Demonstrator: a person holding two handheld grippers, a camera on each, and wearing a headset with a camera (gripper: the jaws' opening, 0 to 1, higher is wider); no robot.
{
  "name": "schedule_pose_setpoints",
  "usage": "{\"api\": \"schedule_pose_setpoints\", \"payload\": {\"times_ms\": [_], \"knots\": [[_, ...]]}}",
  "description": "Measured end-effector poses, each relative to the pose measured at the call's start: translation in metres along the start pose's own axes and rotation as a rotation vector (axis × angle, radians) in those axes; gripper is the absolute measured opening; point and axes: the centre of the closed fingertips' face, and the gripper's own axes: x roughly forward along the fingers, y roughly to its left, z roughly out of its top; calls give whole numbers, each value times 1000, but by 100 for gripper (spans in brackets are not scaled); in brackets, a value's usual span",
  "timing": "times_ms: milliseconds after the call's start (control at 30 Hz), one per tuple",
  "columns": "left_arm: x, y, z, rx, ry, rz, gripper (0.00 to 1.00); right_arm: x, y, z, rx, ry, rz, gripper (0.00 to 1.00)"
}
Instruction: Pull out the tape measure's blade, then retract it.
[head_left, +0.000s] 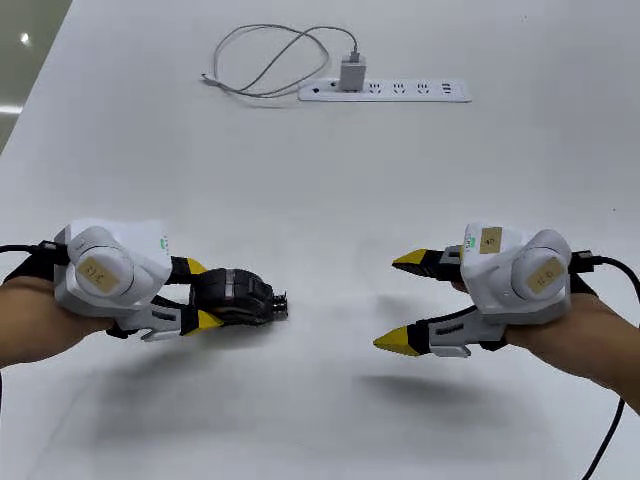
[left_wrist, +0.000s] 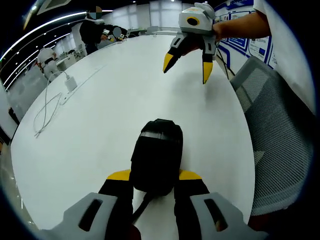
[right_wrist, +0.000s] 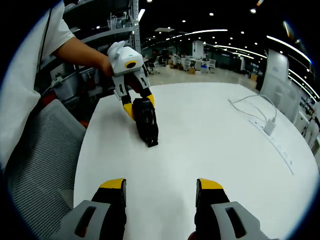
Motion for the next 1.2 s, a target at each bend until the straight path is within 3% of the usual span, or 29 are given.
{"api": "schedule_pose_setpoints", "payload": {"times_ms": [700,1000,1200], "knots": [[1,1,1,46,11,-36,26,39,-1,15,-49,-16,51,42],[2,2,2,94,19,-54,25,54,2,23,-42,-31,88,39],[2,2,1,78,17,-56,26,64,6,27,-47,-37,112,36]]}}
